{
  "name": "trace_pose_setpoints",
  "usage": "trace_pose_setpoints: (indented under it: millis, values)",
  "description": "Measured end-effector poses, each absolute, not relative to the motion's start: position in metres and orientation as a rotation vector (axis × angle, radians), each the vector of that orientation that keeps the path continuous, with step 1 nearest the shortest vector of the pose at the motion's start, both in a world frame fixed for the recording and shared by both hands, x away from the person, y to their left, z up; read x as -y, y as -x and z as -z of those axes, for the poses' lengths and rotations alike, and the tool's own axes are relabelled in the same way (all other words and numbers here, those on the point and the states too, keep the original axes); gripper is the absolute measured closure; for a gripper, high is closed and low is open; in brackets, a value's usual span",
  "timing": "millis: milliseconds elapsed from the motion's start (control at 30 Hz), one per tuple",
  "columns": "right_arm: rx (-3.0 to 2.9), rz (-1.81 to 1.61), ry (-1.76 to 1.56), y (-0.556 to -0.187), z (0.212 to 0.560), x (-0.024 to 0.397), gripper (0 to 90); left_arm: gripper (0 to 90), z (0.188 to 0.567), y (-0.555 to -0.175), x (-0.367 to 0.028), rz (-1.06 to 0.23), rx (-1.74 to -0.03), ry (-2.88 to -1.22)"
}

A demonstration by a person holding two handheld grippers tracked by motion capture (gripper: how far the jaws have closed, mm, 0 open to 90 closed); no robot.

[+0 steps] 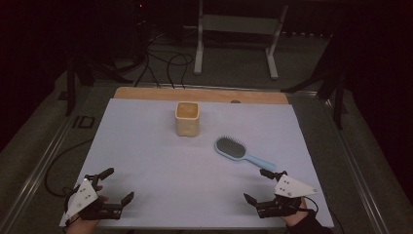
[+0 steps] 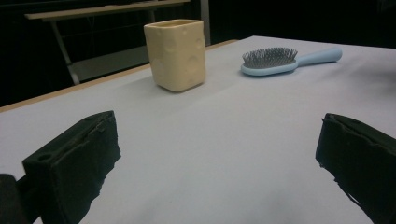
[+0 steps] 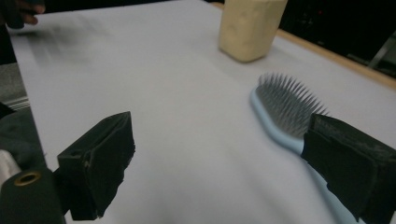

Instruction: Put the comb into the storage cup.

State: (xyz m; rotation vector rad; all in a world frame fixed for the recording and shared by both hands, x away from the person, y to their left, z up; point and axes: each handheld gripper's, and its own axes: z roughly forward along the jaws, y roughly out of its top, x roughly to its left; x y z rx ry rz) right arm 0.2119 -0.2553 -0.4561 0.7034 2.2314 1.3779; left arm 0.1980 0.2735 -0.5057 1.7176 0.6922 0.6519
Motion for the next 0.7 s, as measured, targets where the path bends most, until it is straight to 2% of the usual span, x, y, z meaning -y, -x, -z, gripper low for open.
trace_pose_setpoints:
  millis: [300,700]
  values:
    - [-2.193,-1.373,-0.681,-0.23,0.427,0.266,8.9,0.0,0.505,-0.198,-0.274,-0.65,-0.691,-1.711]
    - [-2.162,-1.333,-0.692,-0.261,0.412,0.275,9.0,0.0,0.505,-0.198,-0.274,-0.647,-0.689,-1.707]
